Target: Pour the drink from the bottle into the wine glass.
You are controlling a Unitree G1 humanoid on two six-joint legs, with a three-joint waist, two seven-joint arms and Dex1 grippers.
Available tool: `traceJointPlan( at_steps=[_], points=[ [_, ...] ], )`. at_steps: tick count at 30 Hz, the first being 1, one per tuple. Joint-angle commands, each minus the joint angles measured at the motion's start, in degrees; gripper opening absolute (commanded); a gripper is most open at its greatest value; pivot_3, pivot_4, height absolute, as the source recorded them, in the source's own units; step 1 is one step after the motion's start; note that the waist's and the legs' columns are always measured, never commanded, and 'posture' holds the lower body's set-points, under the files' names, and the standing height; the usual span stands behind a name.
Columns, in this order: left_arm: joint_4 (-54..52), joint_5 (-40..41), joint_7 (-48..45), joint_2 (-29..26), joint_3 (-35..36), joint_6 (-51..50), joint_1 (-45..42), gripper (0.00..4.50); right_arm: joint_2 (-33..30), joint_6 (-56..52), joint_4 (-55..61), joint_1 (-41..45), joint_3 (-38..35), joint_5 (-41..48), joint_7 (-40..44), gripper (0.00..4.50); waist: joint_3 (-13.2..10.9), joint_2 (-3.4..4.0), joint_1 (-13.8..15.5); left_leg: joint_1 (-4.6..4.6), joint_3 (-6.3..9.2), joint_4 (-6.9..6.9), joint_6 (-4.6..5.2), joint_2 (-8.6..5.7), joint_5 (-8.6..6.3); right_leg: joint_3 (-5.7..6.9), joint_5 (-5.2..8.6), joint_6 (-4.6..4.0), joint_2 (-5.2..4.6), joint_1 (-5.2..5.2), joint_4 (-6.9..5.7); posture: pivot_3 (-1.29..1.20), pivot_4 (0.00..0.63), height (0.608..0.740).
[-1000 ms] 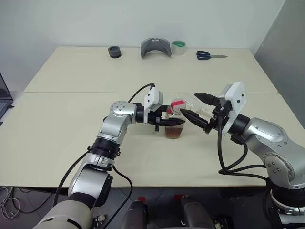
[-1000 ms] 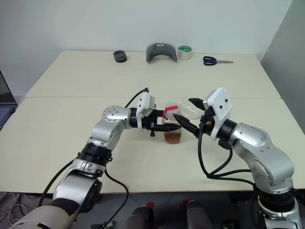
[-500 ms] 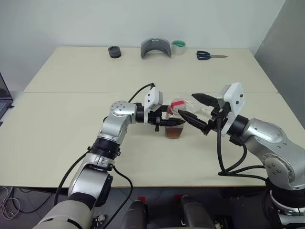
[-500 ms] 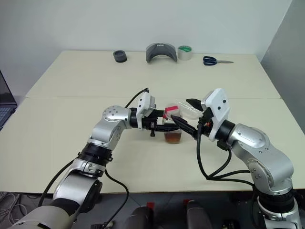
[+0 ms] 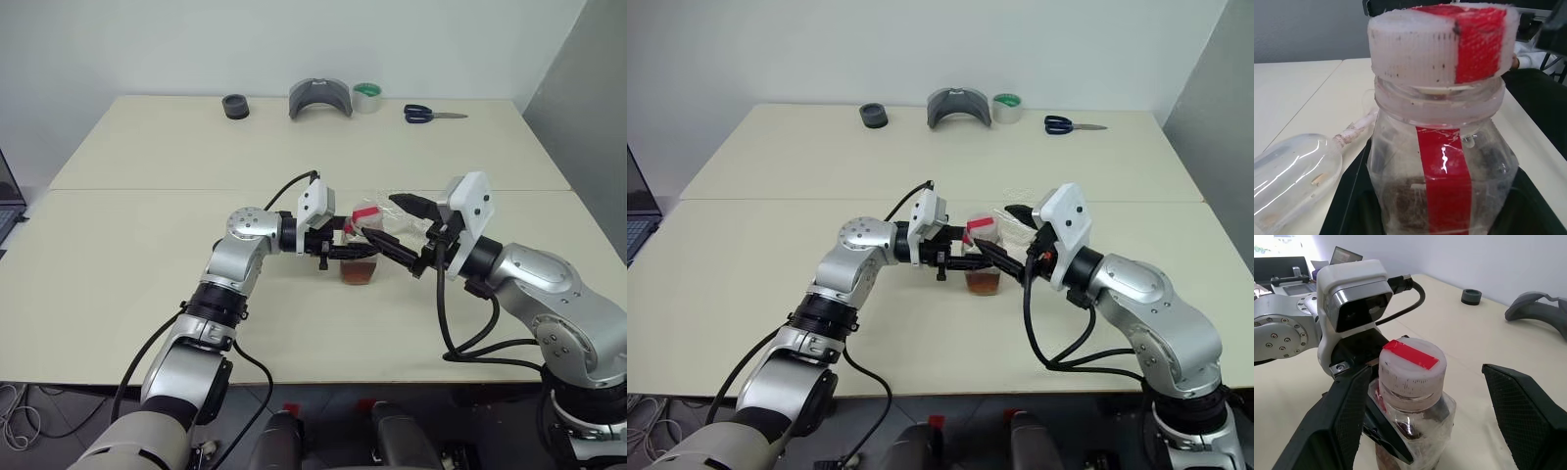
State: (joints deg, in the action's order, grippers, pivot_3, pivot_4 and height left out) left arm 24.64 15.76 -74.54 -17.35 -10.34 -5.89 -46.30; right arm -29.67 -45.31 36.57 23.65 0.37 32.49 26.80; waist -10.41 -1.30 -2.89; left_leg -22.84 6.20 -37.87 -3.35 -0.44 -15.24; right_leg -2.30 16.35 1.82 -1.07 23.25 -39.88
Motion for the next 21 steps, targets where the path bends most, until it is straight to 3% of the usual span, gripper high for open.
traceJointPlan(
  at_steps=[1, 21],
  points=[
    [-3.0, 1.1, -0.2, 0.3, 0.7, 0.6, -0.3, 1.8, 0.4, 1.3, 1.1, 1.2, -0.3, -0.5, -0.6, 3.82, 0.0, 0.0, 0.0, 0.0, 0.0, 0.0, 0.0, 0.0, 0.0, 0.0, 0.0, 0.0, 0.0, 0.0, 0.0, 0.0, 0.15, 0.74],
    [-3.5, 1.1, 0.1, 0.4, 0.7, 0.5, -0.1, 1.8, 1.9, 0.8, 0.6, 1.9, 0.1, 0.1, -1.1, 3.82, 0.0, 0.0, 0.0, 0.0, 0.0, 0.0, 0.0, 0.0, 0.0, 0.0, 0.0, 0.0, 0.0, 0.0, 0.0, 0.0, 0.15, 0.74]
  ],
)
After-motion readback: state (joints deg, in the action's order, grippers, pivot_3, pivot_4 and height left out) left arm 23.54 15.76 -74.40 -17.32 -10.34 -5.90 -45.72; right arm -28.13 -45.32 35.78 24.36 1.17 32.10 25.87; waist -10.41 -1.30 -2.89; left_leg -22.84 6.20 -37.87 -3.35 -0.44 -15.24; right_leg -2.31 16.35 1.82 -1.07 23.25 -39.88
